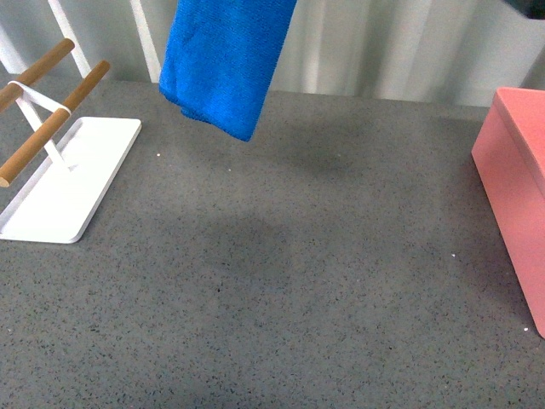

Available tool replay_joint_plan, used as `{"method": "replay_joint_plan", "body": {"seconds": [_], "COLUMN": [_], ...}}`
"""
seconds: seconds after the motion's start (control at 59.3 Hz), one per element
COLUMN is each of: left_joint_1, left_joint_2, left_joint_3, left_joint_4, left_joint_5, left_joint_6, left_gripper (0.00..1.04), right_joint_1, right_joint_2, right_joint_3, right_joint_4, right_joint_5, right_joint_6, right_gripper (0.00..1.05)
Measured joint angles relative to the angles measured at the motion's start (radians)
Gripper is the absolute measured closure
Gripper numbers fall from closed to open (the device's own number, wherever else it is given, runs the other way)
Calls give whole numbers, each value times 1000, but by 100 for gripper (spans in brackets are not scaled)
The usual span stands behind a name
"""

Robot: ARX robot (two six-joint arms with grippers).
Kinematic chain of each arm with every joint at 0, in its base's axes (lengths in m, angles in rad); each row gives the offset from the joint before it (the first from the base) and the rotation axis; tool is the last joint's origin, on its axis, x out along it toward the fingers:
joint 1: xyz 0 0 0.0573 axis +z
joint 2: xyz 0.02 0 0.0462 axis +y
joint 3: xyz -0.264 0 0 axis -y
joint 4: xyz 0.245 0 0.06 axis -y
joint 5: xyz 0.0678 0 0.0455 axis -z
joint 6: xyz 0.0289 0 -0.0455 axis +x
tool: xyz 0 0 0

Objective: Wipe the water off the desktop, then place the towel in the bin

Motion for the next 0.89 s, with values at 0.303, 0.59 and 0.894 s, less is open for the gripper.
{"method": "replay_joint_plan", "body": {"seconds": [0.303,0.59,0.894], "left_joint_1": [-13,-12,-7], "left_joint_2": [-7,-7,-5], "left_joint_3": [-8,-8,3], "left_joint_4": [-10,-10,-22], "left_joint_5": [15,35,100], "left_joint_6": [-38,-42,-67], "left_gripper": [101,101,101], "right_joint_1": [152,117,76], "right_joint_2": [198,288,360], "right_joint_3": [31,125,255], "right_joint_4": [107,119,77], "right_joint_5": [72,105,106], "right_joint_6": [-177,-270,-280], "right_gripper": [7,7,7]}}
